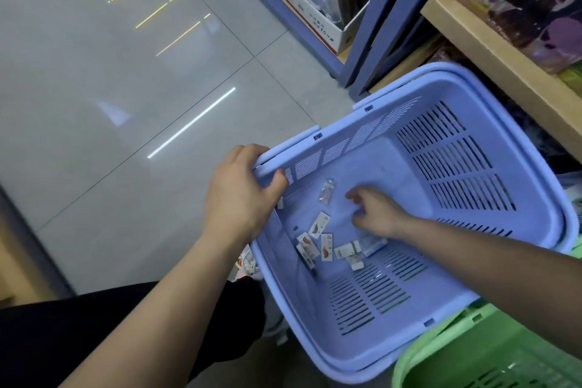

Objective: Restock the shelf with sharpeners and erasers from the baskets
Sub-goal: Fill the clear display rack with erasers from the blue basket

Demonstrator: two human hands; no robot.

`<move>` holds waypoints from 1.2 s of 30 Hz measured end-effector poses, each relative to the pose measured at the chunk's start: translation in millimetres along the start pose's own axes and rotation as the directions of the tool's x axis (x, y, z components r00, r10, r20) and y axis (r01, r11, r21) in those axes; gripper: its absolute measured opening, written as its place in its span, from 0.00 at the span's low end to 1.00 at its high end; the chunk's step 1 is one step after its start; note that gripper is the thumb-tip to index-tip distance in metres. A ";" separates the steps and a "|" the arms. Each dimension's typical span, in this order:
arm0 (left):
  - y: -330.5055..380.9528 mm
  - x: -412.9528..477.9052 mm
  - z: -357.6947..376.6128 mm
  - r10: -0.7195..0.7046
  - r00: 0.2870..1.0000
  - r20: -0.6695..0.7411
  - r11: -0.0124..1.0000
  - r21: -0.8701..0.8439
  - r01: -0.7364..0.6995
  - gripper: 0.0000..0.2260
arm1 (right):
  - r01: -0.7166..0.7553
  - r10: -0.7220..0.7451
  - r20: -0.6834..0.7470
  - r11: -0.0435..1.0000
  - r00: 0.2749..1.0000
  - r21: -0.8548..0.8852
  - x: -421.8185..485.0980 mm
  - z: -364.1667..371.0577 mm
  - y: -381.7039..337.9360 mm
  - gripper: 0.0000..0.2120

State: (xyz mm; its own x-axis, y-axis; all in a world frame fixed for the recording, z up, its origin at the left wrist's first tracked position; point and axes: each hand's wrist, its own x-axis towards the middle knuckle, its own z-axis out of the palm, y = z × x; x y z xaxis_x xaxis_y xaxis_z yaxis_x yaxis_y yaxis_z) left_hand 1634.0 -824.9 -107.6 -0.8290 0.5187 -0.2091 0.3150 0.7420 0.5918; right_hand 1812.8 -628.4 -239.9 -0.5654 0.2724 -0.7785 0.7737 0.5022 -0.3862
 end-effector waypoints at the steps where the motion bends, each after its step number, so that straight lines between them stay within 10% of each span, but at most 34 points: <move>1: -0.5 0.2 0.0 0.003 1.000 -0.001 1.000 0.004 -0.003 0.07 | -0.017 0.011 -0.059 0.995 0.998 -0.102 3.9 -6.6 -0.7 0.32; 6: 0.7 0.0 -1.2 -0.004 1.000 -0.001 1.000 0.013 0.004 0.08 | 0.009 -0.009 -0.038 1.000 0.999 -0.006 25.0 1.9 -36.0 0.42; 18: 4.0 -0.8 -2.9 -0.006 1.000 0.003 1.000 -0.002 0.006 0.06 | 0.395 -0.376 -0.152 0.910 0.914 0.124 27.1 77.1 -93.2 0.26; 24: 1.6 1.0 -1.9 0.001 1.000 0.005 1.000 -0.008 -0.001 0.06 | 0.418 -0.403 0.152 0.905 0.902 -0.082 23.8 56.3 -80.3 0.13; 27: 2.0 1.7 -2.7 -0.002 1.000 0.008 1.000 0.001 0.002 0.05 | 0.482 -0.402 0.330 0.850 0.854 -0.211 17.3 43.6 -74.5 0.17; 36: 3.1 1.2 -3.7 -0.005 1.000 0.006 1.000 0.002 0.005 0.06 | 0.282 -0.205 0.270 0.916 0.941 -0.285 10.8 39.0 -53.8 0.42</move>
State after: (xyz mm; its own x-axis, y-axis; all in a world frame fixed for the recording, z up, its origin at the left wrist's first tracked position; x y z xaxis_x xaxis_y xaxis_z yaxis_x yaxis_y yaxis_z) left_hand 1632.3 -823.5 -103.2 -0.8277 0.5177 -0.2165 0.3122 0.7454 0.5890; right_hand 1776.2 -684.5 -246.8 -0.6135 -0.0686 -0.7867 0.4678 0.7710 -0.4321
